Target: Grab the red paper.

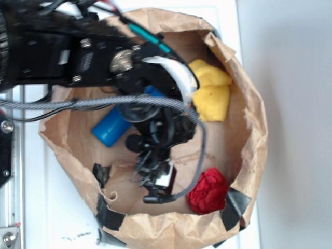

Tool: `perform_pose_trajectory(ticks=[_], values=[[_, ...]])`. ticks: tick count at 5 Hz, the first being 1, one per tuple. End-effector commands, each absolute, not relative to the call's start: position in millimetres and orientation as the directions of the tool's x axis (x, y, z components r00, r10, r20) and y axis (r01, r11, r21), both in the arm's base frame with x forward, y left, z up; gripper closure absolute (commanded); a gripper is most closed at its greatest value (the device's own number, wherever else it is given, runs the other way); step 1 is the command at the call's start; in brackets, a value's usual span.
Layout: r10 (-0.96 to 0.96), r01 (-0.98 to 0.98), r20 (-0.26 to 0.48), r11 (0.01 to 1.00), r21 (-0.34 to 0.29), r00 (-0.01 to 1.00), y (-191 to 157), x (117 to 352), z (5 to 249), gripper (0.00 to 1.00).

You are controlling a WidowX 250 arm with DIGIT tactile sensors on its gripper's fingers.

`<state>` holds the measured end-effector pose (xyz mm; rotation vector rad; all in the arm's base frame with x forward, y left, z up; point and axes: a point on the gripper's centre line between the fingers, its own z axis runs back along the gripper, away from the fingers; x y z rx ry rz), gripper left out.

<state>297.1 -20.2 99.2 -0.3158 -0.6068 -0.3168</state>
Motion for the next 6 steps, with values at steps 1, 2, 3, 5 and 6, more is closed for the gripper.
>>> perform_pose_trajectory(ticks=[1, 2, 3, 5, 6], values=[[-0.318, 0.512, 0.676, 0.853, -0.102, 0.664, -40, 305, 98, 0.0], [-0.333, 0.52, 0.671, 0.849, -0.091, 0.662, -61, 311, 94, 0.0], [-0.322, 0.51, 0.669, 0.854, -0.1, 0.67, -77, 317, 91, 0.0], [-0.267, 0.432, 0.668, 0.897, -0.09, 0.695, -102, 356, 83, 0.0], [-0.297, 0.407, 0.618, 0.913, -0.041, 0.728, -107, 374, 60, 0.0]])
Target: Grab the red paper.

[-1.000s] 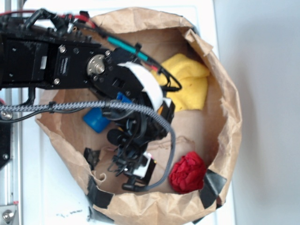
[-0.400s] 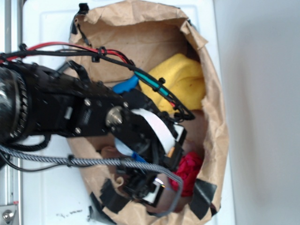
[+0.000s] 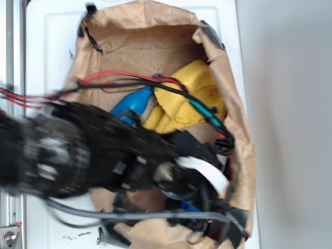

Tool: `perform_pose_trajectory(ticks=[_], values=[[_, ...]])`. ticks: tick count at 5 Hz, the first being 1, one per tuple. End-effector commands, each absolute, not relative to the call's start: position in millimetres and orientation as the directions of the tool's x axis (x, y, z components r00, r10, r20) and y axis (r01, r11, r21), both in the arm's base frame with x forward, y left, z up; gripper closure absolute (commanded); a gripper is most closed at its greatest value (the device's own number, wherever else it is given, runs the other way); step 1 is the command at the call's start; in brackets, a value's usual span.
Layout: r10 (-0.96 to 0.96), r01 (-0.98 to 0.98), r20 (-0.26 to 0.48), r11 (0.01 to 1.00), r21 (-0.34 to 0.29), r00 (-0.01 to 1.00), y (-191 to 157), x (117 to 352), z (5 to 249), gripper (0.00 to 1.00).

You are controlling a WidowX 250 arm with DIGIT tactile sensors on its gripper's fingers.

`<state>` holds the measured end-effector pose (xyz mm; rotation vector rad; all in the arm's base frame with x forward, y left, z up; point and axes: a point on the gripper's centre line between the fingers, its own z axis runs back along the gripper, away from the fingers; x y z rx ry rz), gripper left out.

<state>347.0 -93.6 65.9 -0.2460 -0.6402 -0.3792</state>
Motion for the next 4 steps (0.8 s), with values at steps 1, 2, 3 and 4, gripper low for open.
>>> perform_pose_trajectory(ticks=[1, 2, 3, 4], values=[[-0.31, 0.394, 0.583, 0.919, -0.018, 0.751, -101, 383, 44, 0.22], [-0.294, 0.4, 0.584, 0.915, -0.057, 0.756, -92, 378, 56, 1.0], [-0.261, 0.403, 0.588, 0.907, -0.124, 0.766, -76, 368, 82, 1.0], [-0.212, 0.438, 0.597, 0.86, -0.261, 0.774, -42, 352, 129, 1.0]])
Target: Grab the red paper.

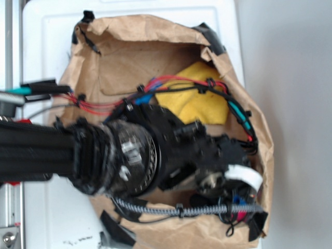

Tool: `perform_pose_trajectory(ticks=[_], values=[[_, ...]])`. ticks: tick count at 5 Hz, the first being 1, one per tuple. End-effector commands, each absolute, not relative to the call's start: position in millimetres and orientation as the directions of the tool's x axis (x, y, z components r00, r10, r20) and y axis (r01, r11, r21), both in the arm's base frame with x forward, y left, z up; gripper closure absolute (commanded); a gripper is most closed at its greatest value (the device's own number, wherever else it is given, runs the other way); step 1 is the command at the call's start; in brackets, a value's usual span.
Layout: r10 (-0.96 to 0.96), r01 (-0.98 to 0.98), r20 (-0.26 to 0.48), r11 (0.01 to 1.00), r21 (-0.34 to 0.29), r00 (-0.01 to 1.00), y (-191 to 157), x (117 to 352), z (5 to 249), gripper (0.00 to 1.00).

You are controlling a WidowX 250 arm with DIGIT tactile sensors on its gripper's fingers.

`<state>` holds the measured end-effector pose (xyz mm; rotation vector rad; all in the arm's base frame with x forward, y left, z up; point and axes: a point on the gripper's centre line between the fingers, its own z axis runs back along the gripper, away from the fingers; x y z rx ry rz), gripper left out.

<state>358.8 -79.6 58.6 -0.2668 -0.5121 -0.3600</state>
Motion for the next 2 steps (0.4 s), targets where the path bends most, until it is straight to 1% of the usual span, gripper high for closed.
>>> perform_pose_trajectory(ticks=[1, 2], values=[[-0.187, 0.449, 0.571, 0.816, -0.363, 0.8, -13, 341, 163, 1.0], [-0.206, 0.448, 0.554, 0.824, -0.346, 0.806, -1, 329, 175, 1.0]])
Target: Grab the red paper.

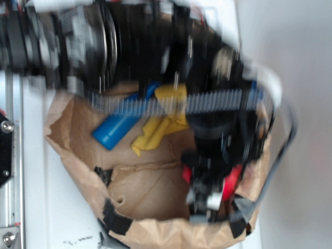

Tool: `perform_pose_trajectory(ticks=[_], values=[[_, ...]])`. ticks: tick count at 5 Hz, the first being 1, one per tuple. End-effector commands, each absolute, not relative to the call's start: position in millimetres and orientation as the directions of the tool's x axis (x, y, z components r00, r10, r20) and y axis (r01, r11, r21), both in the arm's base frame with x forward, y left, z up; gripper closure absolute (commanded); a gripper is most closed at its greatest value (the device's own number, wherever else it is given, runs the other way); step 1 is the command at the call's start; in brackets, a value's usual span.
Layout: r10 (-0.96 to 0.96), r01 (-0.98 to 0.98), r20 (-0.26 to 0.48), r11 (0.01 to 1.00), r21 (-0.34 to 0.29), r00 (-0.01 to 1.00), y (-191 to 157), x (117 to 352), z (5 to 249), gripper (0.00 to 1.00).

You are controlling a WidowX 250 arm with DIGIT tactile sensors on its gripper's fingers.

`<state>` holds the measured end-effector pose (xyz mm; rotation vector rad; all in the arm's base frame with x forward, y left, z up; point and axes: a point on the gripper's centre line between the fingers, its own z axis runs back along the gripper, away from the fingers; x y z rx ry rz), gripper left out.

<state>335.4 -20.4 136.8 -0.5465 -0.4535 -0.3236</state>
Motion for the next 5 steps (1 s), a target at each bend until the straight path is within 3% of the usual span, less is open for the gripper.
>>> perform_pose_trajectory(ticks=[1, 2, 3, 4, 5], values=[[-0.188, 0.332, 0.491, 0.916, -0.225, 0.851, 9, 317, 179, 1.0], [-0.189, 0.255, 0.429, 0.962, -0.1, 0.883, 25, 296, 184, 1.0], [-0.126, 0.136, 0.443, 0.991, 0.01, 0.887, 35, 281, 185, 1.0], [-0.186, 0.175, 0.355, 0.982, 0.064, 0.916, 39, 272, 187, 1.0], [-0.186, 0.175, 0.307, 0.983, 0.063, 0.933, 40, 272, 182, 1.0]])
